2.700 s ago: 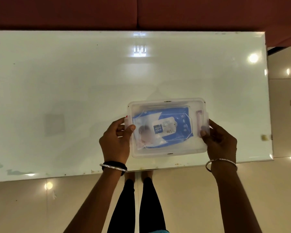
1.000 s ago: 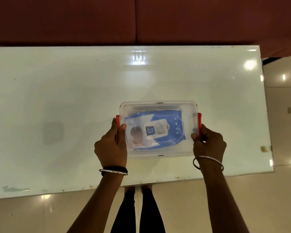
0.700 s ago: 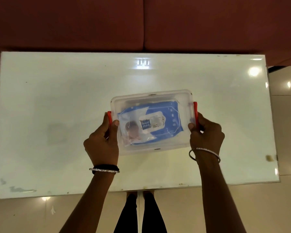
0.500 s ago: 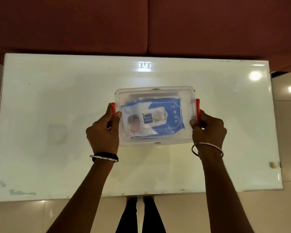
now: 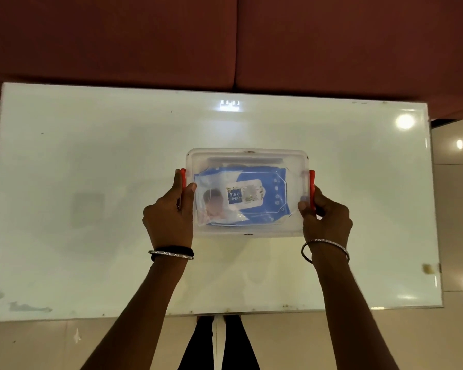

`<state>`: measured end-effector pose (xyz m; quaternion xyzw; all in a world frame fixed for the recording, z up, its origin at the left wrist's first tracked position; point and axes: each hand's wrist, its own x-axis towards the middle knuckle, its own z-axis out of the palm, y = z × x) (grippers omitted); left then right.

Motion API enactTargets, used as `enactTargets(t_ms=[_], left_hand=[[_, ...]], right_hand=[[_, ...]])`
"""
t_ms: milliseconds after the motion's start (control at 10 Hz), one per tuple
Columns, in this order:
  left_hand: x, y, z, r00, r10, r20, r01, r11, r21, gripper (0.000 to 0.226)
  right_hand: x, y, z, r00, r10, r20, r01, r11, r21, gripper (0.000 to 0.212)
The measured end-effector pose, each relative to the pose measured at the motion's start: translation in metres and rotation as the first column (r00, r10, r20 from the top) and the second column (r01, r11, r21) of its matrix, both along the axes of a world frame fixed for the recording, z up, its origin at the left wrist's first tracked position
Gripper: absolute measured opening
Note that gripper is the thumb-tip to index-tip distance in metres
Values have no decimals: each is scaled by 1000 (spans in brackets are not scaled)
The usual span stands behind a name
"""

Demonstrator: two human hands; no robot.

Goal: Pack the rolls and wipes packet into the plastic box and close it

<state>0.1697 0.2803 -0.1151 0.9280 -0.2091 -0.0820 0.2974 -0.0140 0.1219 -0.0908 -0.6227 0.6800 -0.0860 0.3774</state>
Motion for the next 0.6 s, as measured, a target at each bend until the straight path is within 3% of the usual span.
enactTargets(t_ms=[300,400,600], left_hand=[[-10,-8,12,1000,4,16,-5,998,59,38],[-12,-9,26,996,49,-72,-41,993,109,41],[-4,-13,70,939,30,-343,140,876,462,55]], right_hand=[[1,-3,4,1000,18,23,-19,999,32,45],[3,-7,10,999,47,-15,-46,996,70,44],[4,-13,46,928,314,-199,-266,935,233,64]])
